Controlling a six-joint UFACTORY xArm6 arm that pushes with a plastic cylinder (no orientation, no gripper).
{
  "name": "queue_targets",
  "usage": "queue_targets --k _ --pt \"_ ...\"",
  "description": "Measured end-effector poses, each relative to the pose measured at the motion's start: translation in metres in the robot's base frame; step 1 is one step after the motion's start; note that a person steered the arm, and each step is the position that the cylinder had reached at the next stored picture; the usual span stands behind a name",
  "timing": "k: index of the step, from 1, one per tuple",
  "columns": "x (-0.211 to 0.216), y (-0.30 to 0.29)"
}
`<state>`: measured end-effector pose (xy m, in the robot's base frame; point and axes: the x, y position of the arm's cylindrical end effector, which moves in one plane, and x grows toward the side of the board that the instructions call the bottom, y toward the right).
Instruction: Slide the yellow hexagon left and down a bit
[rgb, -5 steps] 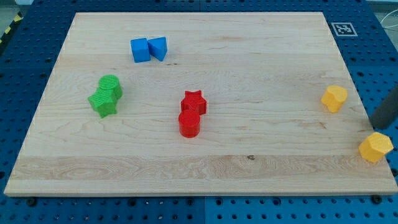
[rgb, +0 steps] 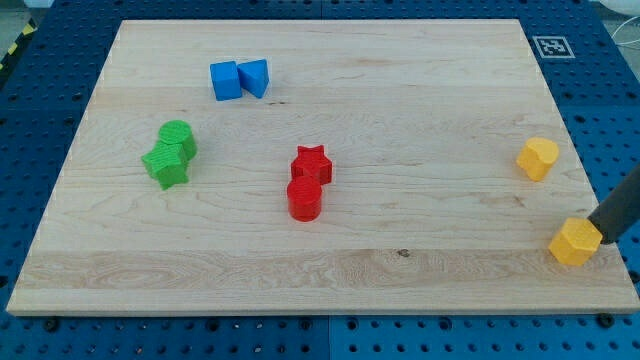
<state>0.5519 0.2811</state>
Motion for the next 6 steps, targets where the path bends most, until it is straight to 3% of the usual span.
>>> queue_targets --k 3,6 --pt "-0.02 -0.015" --pt "0.005 -0.017"
